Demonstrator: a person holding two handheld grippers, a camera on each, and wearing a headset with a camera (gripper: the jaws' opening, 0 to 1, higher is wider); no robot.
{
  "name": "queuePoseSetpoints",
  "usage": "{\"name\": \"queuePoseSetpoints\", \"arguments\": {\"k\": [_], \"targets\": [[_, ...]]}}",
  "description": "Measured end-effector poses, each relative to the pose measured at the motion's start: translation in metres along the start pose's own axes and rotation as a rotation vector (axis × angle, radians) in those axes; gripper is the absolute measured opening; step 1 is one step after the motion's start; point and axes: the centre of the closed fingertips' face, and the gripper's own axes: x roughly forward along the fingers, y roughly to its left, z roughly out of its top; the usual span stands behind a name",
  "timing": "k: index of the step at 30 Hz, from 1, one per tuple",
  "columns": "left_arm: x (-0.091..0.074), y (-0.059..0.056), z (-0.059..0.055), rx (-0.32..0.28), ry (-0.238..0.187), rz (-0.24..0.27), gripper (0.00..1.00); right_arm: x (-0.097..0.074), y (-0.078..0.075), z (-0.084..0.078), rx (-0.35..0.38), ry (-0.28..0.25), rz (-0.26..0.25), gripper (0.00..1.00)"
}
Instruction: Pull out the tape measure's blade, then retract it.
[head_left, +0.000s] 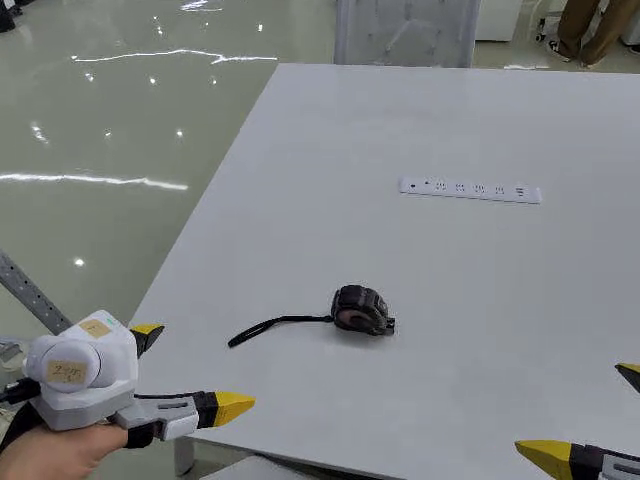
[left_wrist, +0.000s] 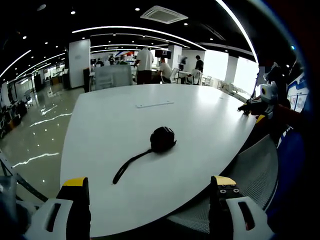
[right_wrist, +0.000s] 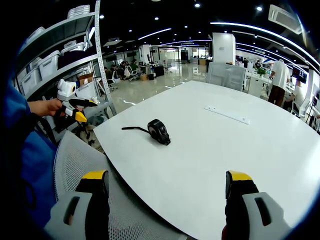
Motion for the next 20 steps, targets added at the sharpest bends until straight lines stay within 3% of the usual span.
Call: {"name": "queuePoseSetpoints", "arguments": {"k": [20], "targets": [[0.0015,-0.0052,0.0029,0.039,0.008,-0.025,0.94,-0.0021,-0.0065,-0.0027,-0.005,0.011,-0.002,0.92]]}}
